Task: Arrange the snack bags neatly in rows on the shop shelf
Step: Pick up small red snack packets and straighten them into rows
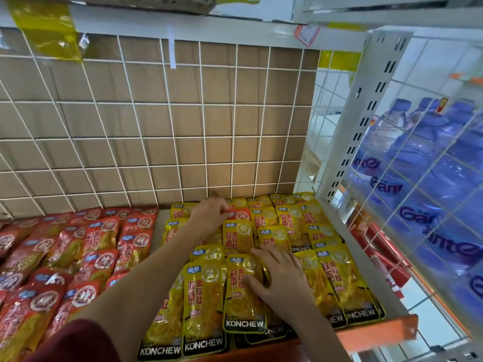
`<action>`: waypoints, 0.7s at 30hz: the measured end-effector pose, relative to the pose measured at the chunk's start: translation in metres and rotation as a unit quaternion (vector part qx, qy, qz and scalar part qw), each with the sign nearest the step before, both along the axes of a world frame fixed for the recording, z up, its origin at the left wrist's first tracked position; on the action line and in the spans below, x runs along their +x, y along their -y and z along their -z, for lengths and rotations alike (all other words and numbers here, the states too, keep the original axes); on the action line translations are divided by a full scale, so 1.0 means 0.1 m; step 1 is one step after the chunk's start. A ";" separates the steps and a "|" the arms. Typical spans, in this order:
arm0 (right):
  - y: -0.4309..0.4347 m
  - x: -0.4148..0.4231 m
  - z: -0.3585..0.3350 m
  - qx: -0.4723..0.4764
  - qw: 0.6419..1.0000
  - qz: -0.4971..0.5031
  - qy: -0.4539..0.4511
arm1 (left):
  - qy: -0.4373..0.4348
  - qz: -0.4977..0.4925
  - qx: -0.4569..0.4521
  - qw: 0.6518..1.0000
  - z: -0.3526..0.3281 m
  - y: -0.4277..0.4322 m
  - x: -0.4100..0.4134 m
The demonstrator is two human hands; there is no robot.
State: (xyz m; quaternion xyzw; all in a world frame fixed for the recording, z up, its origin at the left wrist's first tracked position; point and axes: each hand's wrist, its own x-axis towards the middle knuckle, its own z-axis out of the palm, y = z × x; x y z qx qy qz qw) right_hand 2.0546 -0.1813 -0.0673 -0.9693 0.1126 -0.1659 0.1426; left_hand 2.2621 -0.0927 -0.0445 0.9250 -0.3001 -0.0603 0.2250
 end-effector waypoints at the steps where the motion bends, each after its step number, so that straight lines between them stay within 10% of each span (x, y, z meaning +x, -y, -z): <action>1: 0.00 0.00 -0.01 -0.008 1.000 0.007 0.002 | -0.006 -0.001 -0.007 1.000 0.00 0.02 0.01; 21: 0.02 0.00 0.01 0.030 0.999 -0.015 -0.014 | -0.002 -0.027 -0.394 0.919 -0.45 0.10 0.02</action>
